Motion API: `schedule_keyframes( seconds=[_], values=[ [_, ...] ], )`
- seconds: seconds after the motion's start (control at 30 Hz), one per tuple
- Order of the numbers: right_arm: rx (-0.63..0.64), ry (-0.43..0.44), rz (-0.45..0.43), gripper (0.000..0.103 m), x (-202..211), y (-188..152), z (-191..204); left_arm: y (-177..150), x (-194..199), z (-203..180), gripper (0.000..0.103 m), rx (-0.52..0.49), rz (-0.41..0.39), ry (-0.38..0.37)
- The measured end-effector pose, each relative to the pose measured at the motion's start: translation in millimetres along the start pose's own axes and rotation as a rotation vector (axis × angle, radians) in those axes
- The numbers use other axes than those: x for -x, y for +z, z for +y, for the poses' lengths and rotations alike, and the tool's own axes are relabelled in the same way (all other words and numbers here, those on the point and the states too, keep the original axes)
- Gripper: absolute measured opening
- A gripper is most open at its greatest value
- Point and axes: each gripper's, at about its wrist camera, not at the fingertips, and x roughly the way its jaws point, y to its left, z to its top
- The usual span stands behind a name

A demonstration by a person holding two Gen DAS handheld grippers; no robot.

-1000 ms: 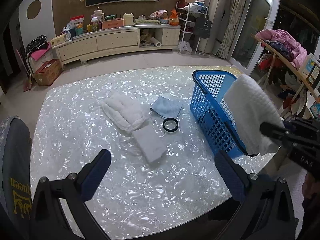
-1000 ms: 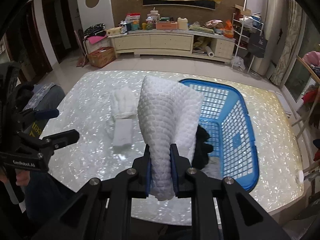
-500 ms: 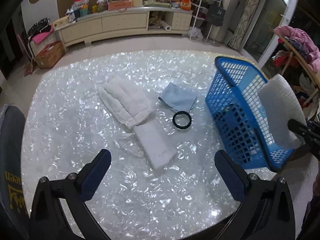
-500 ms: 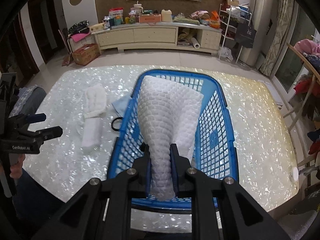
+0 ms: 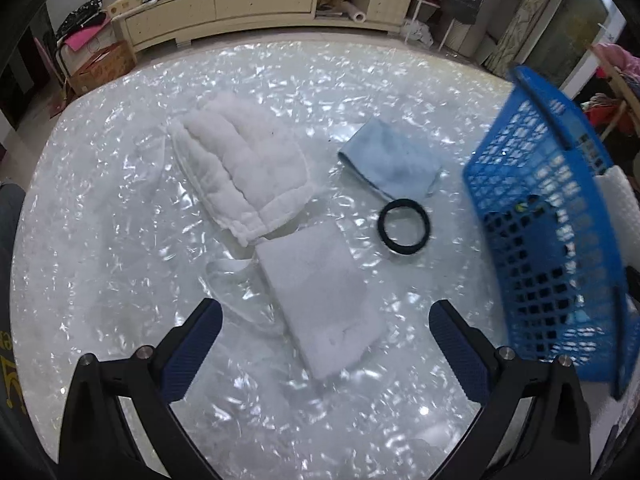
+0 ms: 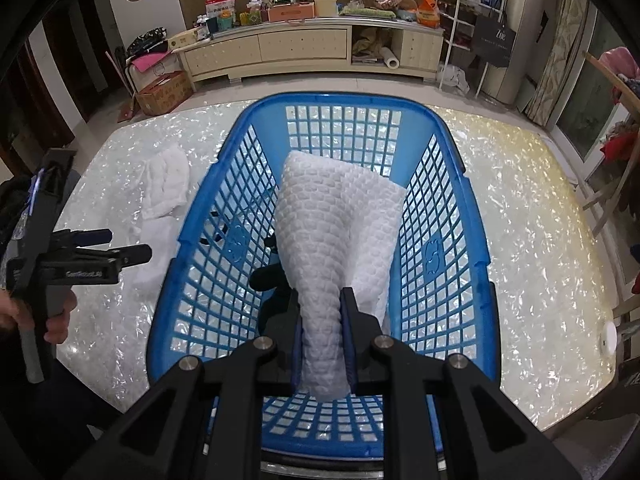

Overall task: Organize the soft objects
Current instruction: 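Carry the waffle towel over the basket and release it with the right gripper, then lift the white sponge pad with the left gripper toward the blue basket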

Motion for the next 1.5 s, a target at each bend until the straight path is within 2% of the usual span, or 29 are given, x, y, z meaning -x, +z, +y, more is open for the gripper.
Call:
schedule_keyframes(
  seconds=[0.47,0.63,0.8,0.9,0.97,1.03,1.2,1.27,1.5],
  values=[
    [-0.008,-0.009,0.056,0.016,-17,1,-8,11,-43,-2,0.103,0.007,0.057,0.035],
    [-0.009,-0.009,0.086,0.018,-25,0,-9,9,-54,-5,0.092,-0.003,0.075,0.078],
    [-0.008,-0.014,0.104,0.02,-29,-3,-7,9,-51,-7,0.075,-0.007,0.065,0.087],
    [-0.009,-0.013,0.111,0.029,-31,-6,-6,9,-47,-4,0.064,-0.002,0.059,0.077],
    [-0.012,-0.016,0.109,0.04,-29,-7,-6,7,-42,2,0.062,0.004,0.06,0.063],
    [-0.016,-0.027,0.1,0.048,-26,-9,-6,5,-37,4,0.062,0.009,0.056,0.048],
    [-0.023,-0.047,0.076,0.064,-15,-12,-10,-2,1,1,0.062,-0.011,-0.026,0.003],
    [-0.032,-0.052,0.061,0.076,-10,-13,-12,-3,12,-3,0.062,-0.025,-0.039,-0.005],
    [-0.045,-0.058,0.032,0.09,7,-17,-12,-19,62,-20,0.062,-0.079,-0.094,-0.029]
  ],
)
